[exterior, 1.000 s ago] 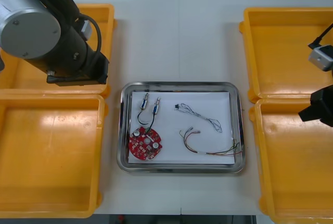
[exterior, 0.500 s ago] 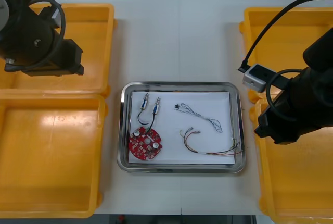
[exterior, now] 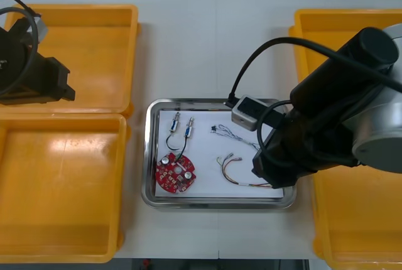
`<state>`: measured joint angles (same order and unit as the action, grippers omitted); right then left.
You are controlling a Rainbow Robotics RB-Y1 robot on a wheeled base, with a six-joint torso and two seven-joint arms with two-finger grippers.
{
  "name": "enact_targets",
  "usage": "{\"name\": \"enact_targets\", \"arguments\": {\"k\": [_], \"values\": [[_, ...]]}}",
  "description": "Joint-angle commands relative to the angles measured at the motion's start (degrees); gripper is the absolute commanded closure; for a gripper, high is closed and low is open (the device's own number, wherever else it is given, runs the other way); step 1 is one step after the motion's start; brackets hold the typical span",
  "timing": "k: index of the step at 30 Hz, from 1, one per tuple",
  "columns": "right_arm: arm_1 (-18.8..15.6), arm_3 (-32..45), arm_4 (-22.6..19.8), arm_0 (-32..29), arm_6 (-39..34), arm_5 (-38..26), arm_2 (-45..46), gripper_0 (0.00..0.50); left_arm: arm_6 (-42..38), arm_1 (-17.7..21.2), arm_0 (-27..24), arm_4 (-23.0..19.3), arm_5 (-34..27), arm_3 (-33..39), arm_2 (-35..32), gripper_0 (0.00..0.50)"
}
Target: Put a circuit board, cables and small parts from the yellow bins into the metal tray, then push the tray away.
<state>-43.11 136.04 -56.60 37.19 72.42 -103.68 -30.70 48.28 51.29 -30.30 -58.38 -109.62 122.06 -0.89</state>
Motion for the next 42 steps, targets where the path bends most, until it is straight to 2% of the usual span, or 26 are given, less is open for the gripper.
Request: {"name": "enact_targets", "arguments": {"k": [1,4,9,13,20,32,42], "values": [[2.86,1.51,4.75,2.45,1.40,2.43,-6.92,0.000,5.24,2.76,4.11,-0.95,-0.38,3.27,-5.17,0.000],[3.30,1.51,7.91,2.98,2.28,3.83,-10.70,0.000,5.86,2.76,5.96,-1.13,-0.38,4.15,-6.84,0.000],[3.39,1.42,10.90,3.68,3.51,5.50,-15.80,0.000,7.26,2.76,9.21,-1.13,-0.38,5.12,-9.39,0.000],[3.39,0.98,11.95,4.74,4.57,5.85,-19.22,0.000,8.23,2.76,11.32,-1.13,-0.38,5.73,-11.33,0.000],[4.26,-2.36,11.16,5.35,5.89,6.65,-21.95,0.000,9.99,2.76,13.95,-0.07,-0.38,5.73,-13.00,0.000],[7.52,-9.56,11.69,6.41,8.17,8.93,-25.29,0.000,12.62,2.94,18.00,2.74,-0.38,6.26,-13.08,0.000],[9.98,-13.87,16.08,7.37,8.52,11.83,-31.88,0.000,14.12,2.94,20.63,2.92,-0.38,7.14,-13.87,0.000]]}}
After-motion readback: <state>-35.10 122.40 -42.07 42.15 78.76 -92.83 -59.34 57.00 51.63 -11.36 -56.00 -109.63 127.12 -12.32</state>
